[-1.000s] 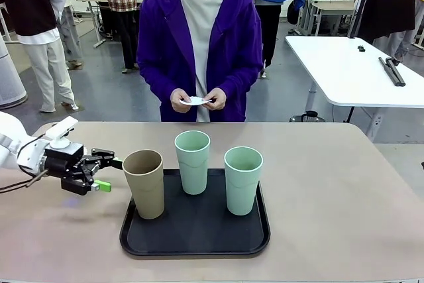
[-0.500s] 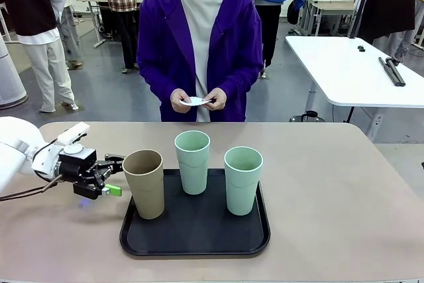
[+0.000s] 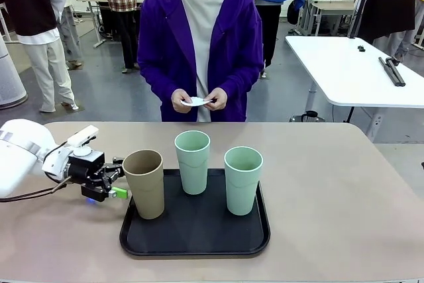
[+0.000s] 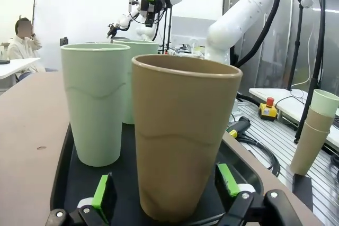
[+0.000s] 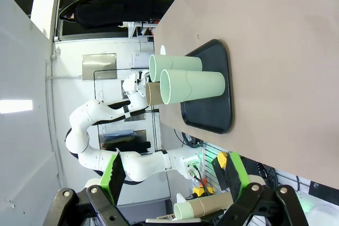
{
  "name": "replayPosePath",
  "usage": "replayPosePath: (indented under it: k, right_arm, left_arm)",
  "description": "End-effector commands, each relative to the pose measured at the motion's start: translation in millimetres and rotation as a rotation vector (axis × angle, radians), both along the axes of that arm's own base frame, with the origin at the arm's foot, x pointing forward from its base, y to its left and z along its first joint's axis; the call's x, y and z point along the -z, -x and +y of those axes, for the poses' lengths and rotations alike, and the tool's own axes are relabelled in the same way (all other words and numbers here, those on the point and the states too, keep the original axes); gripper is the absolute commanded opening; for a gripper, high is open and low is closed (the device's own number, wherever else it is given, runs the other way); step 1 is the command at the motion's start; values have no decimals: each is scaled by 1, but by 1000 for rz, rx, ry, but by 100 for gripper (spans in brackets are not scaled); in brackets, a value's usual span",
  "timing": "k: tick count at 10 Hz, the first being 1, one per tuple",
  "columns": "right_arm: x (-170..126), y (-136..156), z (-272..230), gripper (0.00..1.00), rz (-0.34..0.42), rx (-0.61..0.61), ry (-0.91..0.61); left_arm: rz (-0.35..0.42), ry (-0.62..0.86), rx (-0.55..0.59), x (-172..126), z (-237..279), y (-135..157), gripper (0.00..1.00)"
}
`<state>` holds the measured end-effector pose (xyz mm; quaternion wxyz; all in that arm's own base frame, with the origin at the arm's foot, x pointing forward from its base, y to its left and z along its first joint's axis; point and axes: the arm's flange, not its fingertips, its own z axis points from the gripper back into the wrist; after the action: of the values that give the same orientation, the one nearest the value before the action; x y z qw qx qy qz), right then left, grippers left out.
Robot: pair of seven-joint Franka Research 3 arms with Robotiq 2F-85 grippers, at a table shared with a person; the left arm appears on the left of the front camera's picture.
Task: Place coasters on the table and set cups on them.
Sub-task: Pick up one Reusable plastic cup and place it on a coaster set by the human.
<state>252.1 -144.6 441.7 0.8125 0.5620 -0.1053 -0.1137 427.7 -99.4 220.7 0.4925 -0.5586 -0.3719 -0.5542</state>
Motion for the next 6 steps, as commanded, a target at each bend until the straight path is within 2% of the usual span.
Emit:
replayPosePath:
  k: [1, 6]
  right_arm:
    - [-1, -2, -1, 100, -12, 2, -20]
    - [-1, -2, -1, 100, -12, 2, -20]
  left_arm:
    - [2, 6, 51, 0, -8, -3, 100]
    - [0, -3, 103, 6, -27, 0, 100]
